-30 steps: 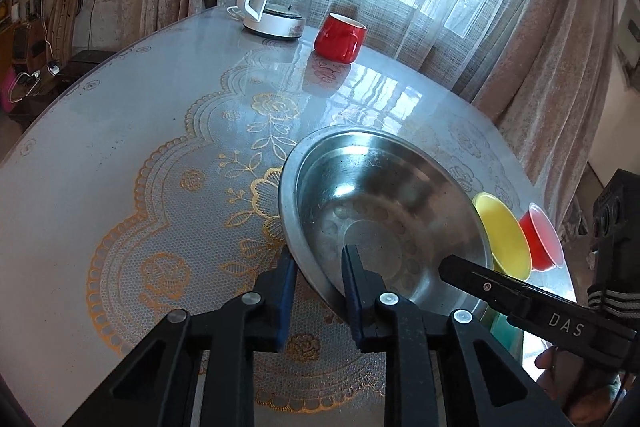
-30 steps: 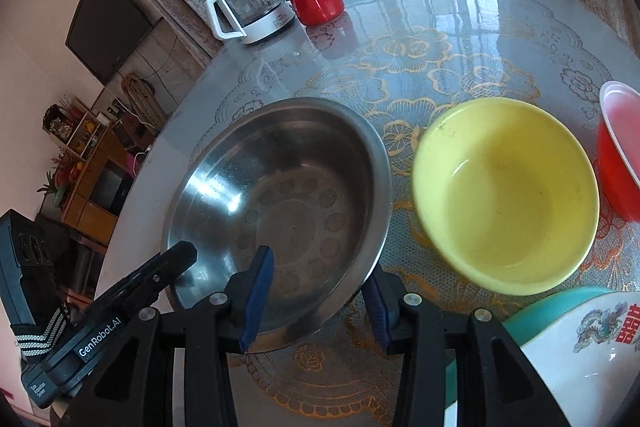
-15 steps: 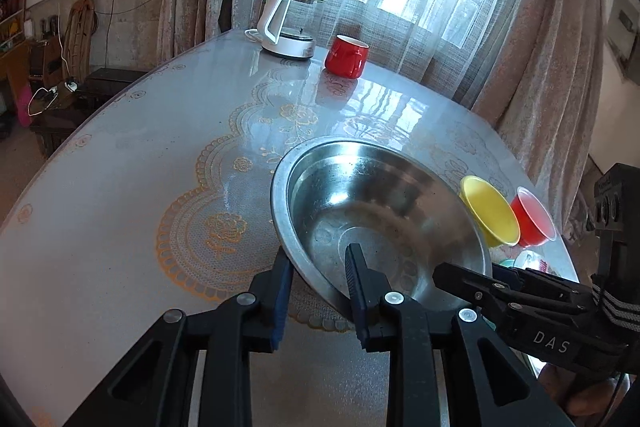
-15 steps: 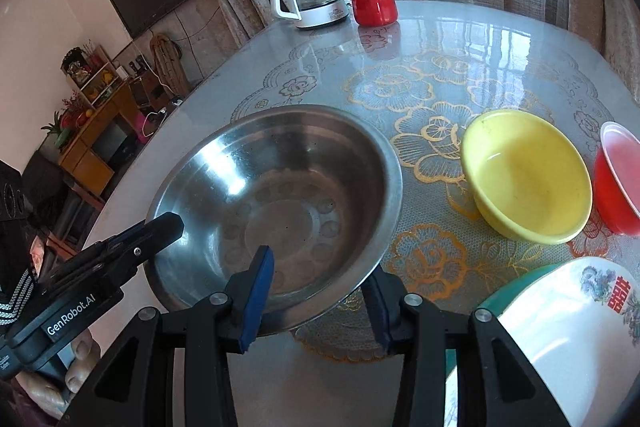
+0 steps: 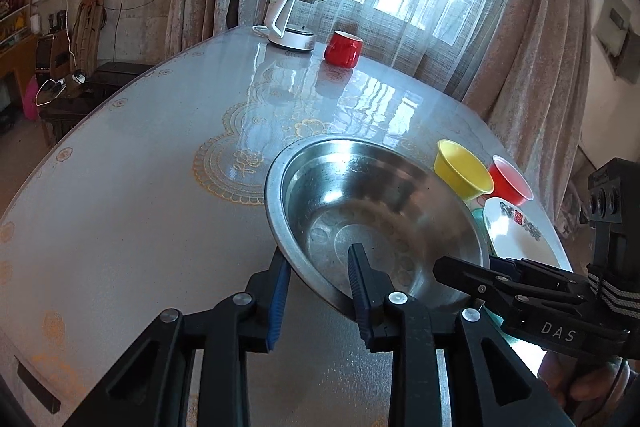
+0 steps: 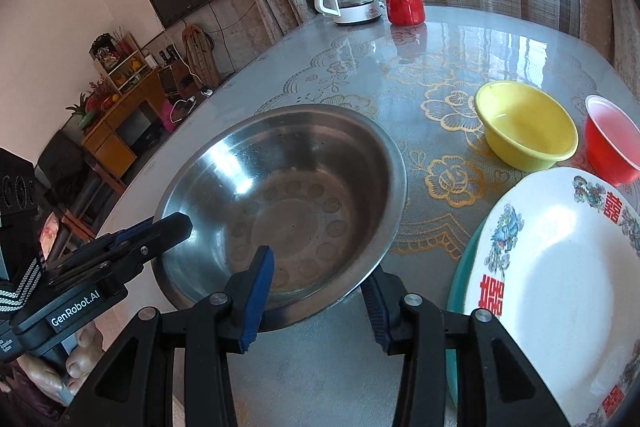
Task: Organize plates and bowls
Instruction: 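Close the left gripper on the steel bowl rim, then slide the steel bowl across the table cloth and release it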
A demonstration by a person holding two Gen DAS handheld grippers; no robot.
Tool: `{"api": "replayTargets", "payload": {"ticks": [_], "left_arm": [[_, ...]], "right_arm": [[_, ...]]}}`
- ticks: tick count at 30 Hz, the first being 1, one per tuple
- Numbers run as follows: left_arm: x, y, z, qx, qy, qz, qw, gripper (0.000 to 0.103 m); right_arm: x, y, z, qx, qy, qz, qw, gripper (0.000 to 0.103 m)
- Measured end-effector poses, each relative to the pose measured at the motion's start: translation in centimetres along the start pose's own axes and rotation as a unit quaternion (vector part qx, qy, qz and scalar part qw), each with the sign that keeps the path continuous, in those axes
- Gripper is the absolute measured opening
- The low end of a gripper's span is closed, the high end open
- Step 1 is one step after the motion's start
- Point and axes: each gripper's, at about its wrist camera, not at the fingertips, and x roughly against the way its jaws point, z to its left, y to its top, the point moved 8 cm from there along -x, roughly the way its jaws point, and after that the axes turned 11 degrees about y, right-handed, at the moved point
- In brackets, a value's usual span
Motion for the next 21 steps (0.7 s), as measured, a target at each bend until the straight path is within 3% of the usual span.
{"api": "replayTargets", "payload": {"ticks": [21], "left_arm": [[0.5, -2.7, 0.1, -0.020, 0.046, 0.012, 0.9987, 0.033]], "right_arm": [[0.2, -1.8, -0.4, -0.016, 0.016, -0.005, 1.000, 0.044]]}}
